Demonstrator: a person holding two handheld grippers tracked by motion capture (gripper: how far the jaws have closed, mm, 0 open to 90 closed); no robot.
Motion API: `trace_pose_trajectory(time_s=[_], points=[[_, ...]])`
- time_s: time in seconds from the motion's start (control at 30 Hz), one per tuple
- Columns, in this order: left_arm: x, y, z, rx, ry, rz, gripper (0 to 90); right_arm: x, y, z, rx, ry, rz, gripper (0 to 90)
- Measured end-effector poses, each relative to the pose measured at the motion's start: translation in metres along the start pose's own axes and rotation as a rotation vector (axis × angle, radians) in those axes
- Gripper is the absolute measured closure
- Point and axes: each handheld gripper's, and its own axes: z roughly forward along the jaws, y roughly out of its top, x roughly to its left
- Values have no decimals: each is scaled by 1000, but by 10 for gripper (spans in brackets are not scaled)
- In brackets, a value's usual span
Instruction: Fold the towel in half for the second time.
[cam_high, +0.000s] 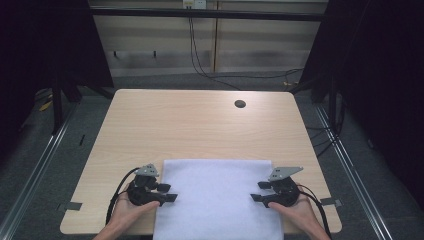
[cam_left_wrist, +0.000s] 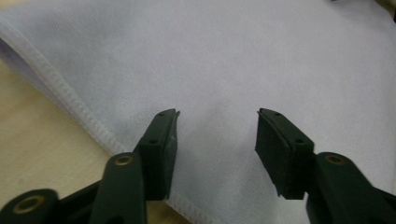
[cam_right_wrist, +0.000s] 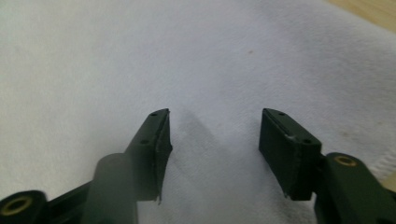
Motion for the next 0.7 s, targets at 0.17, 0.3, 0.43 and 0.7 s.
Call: trace_pose_trajectory(time_s=[0.17,0.3,0.43,0.7], points=[[16,16,-16,-119,7,-15,400,-19,12,-20,-86,-51,55,413],[38,39,-15,-132,67,5,403,-41,25,-34,-127,-81,83,443],[51,62,-4,-122,87,18,470,-66,41,-33,-113,-126,105,498],[69,50,9,-104,146,-37,491,-90,34,0,-62,-127,140,562]])
